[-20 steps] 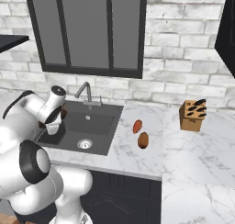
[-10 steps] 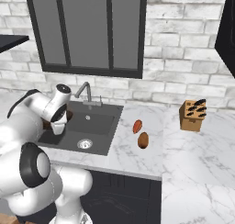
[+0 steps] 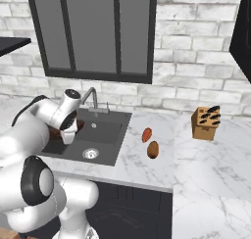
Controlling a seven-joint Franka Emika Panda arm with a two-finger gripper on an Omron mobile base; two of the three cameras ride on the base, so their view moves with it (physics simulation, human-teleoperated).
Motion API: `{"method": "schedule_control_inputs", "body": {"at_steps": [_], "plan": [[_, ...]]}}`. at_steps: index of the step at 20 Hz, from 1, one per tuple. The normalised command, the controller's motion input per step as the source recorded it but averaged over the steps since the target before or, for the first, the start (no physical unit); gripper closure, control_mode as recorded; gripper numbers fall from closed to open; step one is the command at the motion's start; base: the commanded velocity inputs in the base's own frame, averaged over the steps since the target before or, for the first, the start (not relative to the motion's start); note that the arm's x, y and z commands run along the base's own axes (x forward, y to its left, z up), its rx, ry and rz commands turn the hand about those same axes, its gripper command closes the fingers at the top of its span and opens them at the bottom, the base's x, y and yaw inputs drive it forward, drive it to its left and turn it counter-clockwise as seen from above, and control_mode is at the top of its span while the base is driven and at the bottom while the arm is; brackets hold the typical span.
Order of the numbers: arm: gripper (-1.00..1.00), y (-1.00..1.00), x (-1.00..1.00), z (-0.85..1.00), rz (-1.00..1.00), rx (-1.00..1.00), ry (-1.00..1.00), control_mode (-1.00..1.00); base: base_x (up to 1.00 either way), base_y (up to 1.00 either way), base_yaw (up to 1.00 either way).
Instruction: Remove the potato and sweet potato from the sink. Then move the bowl and cup from the counter to the sink for washing.
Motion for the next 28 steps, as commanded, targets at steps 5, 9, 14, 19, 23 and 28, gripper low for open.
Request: {"method": "schedule_control_inputs", "body": {"at_steps": [5, 9, 14, 19, 23, 28], "plan": [[1.0, -0.23, 0.02, -0.02, 0.0, -0.04, 0.02, -1.0, 0.0, 0.0, 0.0], [1.0, -0.2, 0.07, -0.05, 0.0, -0.03, 0.01, -1.0, 0.0, 0.0, 0.0], [1.0, -0.19, 0.1, -0.03, 0.0, -0.01, 0.01, -1.0, 0.0, 0.0, 0.0], [1.0, -0.2, 0.16, -0.07, 0.02, -0.01, 0.01, -1.0, 0.0, 0.0, 0.0], [1.0, -0.19, 0.16, -0.07, 0.05, 0.0, 0.0, -1.0, 0.0, 0.0, 0.0], [1.0, -0.18, 0.2, -0.09, 0.06, 0.0, 0.03, -1.0, 0.0, 0.0, 0.0]]}}
